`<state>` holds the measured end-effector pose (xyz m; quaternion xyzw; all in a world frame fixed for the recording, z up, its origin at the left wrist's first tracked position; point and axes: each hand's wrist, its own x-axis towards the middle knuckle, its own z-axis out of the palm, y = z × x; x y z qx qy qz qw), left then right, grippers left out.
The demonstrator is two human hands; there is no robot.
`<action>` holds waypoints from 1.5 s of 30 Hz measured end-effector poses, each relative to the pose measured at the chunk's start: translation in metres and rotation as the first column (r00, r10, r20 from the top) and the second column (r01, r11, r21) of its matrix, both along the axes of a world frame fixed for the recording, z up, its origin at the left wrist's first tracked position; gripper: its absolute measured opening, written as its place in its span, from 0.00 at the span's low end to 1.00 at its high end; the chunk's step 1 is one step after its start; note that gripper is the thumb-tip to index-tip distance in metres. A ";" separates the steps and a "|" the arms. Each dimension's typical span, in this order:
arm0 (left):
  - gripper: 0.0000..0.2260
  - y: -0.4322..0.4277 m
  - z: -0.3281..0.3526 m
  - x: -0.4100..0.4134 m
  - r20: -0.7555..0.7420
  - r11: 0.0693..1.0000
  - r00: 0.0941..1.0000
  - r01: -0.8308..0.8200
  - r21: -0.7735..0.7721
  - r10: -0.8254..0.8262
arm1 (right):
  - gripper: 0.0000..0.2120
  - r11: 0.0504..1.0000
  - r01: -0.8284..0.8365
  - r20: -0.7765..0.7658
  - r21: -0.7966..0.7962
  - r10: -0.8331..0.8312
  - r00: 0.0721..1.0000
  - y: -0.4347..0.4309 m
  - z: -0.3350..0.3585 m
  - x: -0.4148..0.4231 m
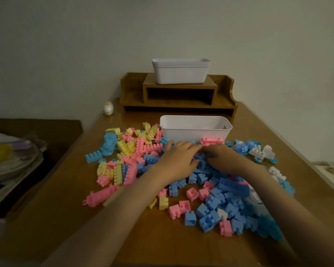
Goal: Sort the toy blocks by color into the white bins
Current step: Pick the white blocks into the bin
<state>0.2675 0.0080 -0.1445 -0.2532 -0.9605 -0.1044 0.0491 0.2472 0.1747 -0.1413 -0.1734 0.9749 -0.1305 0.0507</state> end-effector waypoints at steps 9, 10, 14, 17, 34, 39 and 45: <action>0.12 -0.019 -0.003 -0.021 -0.191 0.971 0.956 -0.201 0.133 0.224 | 0.19 0.982 0.186 -0.029 -0.016 -0.186 0.982 0.019 -0.003 -0.018; 0.12 -0.020 -0.003 -0.023 -0.171 0.968 0.958 -0.206 0.143 0.229 | 0.19 0.982 0.186 -0.020 -0.036 -0.186 0.982 0.019 -0.005 -0.018; 0.10 -0.022 -0.003 -0.026 -0.125 0.963 0.968 -0.192 0.188 0.218 | 0.19 0.975 0.188 -0.021 -0.118 -0.192 0.981 0.020 -0.006 -0.021; 0.09 -0.021 -0.002 -0.024 -0.095 0.964 0.973 -0.190 0.185 0.210 | 0.16 0.977 0.168 -0.015 -0.133 -0.171 0.985 0.021 -0.004 -0.019; 0.03 -0.014 -0.005 -0.015 -0.195 0.979 0.964 -0.159 0.131 0.183 | 0.14 0.934 0.089 -0.129 -0.345 -0.141 0.982 0.018 0.001 -0.005; 0.06 -0.013 -0.003 -0.011 -0.197 0.979 0.968 -0.124 0.160 0.155 | 0.10 0.929 -0.028 0.032 -0.368 0.043 0.999 0.010 0.008 0.001; 0.11 -0.013 -0.006 -0.009 -0.242 0.991 0.964 -0.093 0.096 0.114 | 0.08 0.988 -0.056 -0.031 -0.142 0.052 0.998 0.011 0.001 0.000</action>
